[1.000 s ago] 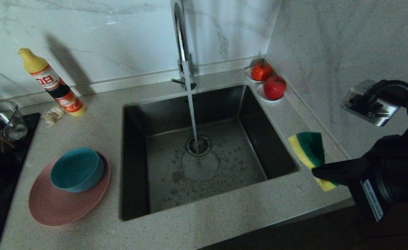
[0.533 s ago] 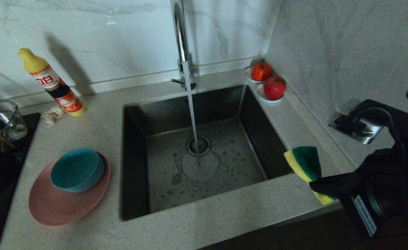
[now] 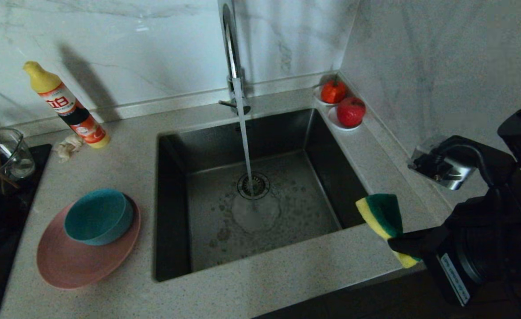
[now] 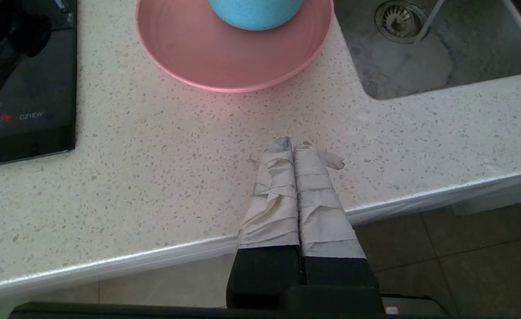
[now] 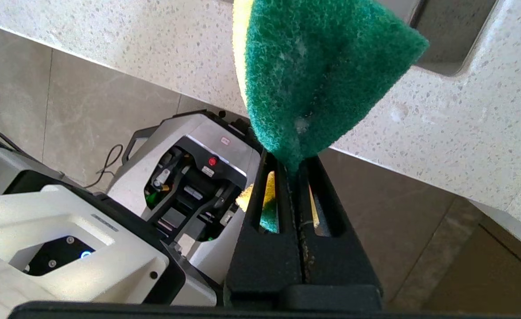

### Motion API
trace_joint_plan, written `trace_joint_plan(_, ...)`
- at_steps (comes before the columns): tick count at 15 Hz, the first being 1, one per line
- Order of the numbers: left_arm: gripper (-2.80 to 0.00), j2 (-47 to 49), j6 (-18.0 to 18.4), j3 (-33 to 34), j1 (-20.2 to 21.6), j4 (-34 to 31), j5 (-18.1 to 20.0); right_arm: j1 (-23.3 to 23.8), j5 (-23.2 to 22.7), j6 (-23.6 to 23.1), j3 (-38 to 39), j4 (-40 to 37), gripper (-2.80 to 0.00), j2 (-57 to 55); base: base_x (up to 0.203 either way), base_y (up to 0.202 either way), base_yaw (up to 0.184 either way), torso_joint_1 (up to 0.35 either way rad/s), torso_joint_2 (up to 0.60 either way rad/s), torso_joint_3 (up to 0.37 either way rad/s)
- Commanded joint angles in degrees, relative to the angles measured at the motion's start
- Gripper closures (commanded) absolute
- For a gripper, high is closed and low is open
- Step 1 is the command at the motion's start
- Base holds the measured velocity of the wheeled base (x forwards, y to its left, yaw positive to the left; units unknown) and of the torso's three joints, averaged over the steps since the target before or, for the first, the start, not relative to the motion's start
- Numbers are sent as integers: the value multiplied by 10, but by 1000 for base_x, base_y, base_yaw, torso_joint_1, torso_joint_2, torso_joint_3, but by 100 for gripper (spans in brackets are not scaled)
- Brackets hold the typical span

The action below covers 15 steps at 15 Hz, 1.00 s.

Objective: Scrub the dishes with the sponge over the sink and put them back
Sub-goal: Pick up a bowl and the sponge

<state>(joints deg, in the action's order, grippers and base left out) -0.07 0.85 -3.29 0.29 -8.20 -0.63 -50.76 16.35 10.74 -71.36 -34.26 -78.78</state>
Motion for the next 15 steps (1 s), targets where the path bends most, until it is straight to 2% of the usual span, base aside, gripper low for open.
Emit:
trace_joint_plan(1,0,2,10,-15,0,-2,-4,1,1,1,6,-1,0,5,0,0,0,0,0,0)
trace_joint_plan(3,0,40,14,-96,0,-7,-16,2,0,0,27,1,0,14,0,0,0,0,0,0)
trace_joint_plan(7,0,196,18,-294,2,-39,-49,1,0,-3,23,21,0,18,0,0,0,0,0,0)
trace_joint_plan(11,0,393,20,-501,3,-162,-94,0,0,-9,17,31,0,19,0,0,0,0,0,0)
trace_joint_plan(15,0,615,19,-640,7,-254,-156,0,0,-9,12,31,0,4,0,0,0,0,0,0)
